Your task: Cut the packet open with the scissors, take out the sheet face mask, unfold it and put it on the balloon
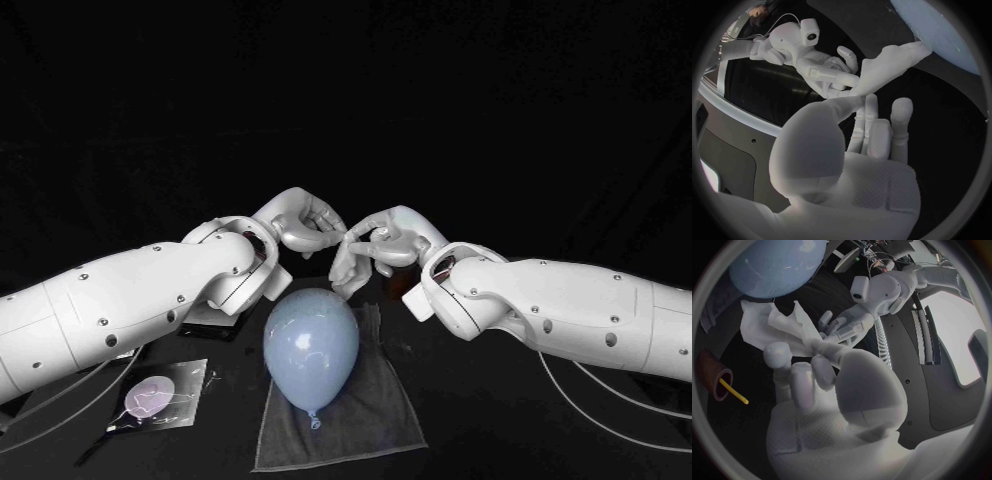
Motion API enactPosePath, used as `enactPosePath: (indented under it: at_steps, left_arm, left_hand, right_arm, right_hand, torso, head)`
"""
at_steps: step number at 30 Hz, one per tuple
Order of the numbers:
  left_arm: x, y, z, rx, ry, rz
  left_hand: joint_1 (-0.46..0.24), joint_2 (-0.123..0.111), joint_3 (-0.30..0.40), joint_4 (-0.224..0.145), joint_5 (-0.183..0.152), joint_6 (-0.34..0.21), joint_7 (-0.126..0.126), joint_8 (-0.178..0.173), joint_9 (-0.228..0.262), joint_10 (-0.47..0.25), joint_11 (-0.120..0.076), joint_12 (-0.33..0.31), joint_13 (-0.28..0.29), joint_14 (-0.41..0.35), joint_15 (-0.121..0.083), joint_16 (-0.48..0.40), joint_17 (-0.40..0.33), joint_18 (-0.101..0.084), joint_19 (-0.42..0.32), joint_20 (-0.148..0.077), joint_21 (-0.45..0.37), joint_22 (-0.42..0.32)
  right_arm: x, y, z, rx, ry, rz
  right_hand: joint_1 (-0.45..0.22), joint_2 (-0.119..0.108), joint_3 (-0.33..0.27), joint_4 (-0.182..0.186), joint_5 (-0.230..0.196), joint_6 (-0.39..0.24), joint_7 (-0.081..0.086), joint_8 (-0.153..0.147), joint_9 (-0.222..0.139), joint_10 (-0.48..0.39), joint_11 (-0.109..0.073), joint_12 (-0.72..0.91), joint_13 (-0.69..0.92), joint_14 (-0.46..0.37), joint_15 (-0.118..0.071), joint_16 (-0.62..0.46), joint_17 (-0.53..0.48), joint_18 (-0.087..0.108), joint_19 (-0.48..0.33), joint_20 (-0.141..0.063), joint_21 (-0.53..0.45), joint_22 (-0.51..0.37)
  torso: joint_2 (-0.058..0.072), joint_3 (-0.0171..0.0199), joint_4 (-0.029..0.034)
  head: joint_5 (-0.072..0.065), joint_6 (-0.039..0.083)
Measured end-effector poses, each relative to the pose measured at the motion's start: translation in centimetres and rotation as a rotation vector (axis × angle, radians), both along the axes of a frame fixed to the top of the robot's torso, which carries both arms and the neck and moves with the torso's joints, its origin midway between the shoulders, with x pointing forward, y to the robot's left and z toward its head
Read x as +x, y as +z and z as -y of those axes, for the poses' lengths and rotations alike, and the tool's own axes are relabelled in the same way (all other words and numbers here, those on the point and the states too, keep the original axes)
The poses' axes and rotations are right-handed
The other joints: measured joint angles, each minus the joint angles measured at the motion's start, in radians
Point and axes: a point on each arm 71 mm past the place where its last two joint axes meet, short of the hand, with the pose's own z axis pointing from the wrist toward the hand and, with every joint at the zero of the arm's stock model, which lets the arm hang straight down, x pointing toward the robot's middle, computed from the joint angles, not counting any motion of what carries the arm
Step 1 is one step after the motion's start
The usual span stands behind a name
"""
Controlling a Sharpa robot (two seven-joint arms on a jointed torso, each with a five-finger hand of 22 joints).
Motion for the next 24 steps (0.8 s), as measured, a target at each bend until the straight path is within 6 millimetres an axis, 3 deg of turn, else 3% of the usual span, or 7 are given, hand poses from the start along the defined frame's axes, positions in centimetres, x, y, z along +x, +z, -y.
enactPosePath:
  at_steps: [8, 20, 24]
  left_arm:
    - [0.3, -0.1, -0.8, -0.012, 0.020, -0.007]
    - [0.4, -0.2, -2.1, -0.026, 0.044, -0.018]
    - [0.2, -0.1, -2.2, -0.038, 0.042, -0.025]
  left_hand:
    - [-0.041, 0.002, 0.031, -0.042, 0.058, 0.010, -0.002, 0.002, 0.000, -0.006, -0.006, 0.024, 0.034, 0.004, -0.004, 0.000, 0.011, 0.000, 0.000, 0.000, 0.019, 0.019]
    - [-0.071, 0.001, 0.032, -0.057, 0.097, 0.010, -0.002, 0.007, 0.000, -0.011, -0.008, 0.035, 0.054, 0.004, -0.004, -0.006, -0.004, 0.000, -0.012, -0.006, 0.025, 0.006]
    - [-0.129, 0.015, -0.078, -0.009, 0.086, -0.019, -0.013, 0.021, 0.000, -0.021, -0.014, 0.026, 0.057, -0.013, 0.005, -0.012, -0.030, -0.001, -0.046, 0.006, -0.029, -0.045]
  right_arm:
    - [-0.1, 0.1, 0.0, 0.001, 0.006, 0.010]
    - [0.0, 0.1, 0.4, 0.000, 0.001, 0.015]
    - [0.0, 0.1, 0.4, 0.000, 0.000, 0.016]
  right_hand:
    - [-0.003, -0.003, 0.002, -0.002, 0.000, 0.001, -0.001, 0.000, -0.001, 0.000, 0.000, 0.000, 0.001, 0.000, 0.000, 0.003, 0.000, 0.000, 0.002, -0.002, 0.000, 0.000]
    - [-0.003, -0.003, 0.002, -0.002, 0.000, 0.001, -0.001, 0.004, -0.001, 0.000, 0.000, 0.000, 0.001, 0.000, 0.000, 0.003, 0.001, 0.000, 0.005, 0.002, 0.000, 0.001]
    - [-0.003, -0.003, 0.002, -0.002, 0.000, 0.001, -0.001, 0.004, -0.001, 0.000, 0.000, 0.000, 0.001, 0.000, 0.000, 0.003, 0.001, 0.000, 0.005, 0.002, 0.000, 0.001]
  torso:
    - [0.000, 0.0000, -0.0003]
    - [0.000, -0.0005, 0.0000]
    - [0.000, -0.0006, 0.0006]
  head:
    - [0.000, -0.001]
    - [-0.001, -0.001]
    - [-0.001, -0.001]
